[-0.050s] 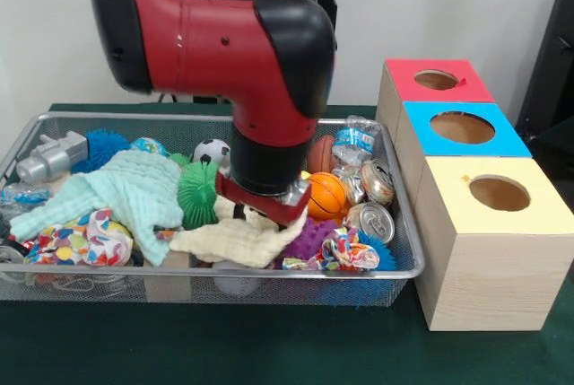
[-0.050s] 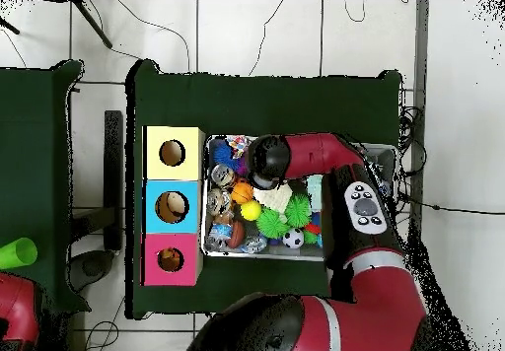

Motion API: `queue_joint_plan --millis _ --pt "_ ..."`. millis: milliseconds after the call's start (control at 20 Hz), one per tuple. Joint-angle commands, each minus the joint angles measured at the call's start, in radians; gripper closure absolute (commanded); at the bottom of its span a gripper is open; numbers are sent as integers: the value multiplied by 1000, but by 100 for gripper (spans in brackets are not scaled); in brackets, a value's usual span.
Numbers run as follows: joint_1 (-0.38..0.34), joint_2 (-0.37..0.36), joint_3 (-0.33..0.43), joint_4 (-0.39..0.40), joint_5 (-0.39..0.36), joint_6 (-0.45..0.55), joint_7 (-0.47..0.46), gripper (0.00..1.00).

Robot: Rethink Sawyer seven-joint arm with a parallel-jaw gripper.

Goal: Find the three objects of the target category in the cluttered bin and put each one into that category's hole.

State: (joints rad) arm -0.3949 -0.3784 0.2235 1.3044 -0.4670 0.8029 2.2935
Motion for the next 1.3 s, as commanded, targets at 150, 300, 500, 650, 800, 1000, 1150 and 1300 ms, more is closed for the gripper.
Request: queue_joint_plan --millis 150,300,500,650,800,1000,1150,1300 --pt "-102 -257 65 294 112 -117 -5 0" --pt "-122 -312 57 345 125 -107 -25 0" --pt "-139 -357 50 408 138 -125 -19 0" --pt "-150 -384 46 441 139 -131 -23 0" --pt "-187 -390 56 479 128 -169 -53 0" --pt "-240 -360 58 519 66 -273 -89 0" --pt "-294 -331 78 524 27 -323 -145 0" --pt "-370 -274 112 508 -19 -369 -215 0"
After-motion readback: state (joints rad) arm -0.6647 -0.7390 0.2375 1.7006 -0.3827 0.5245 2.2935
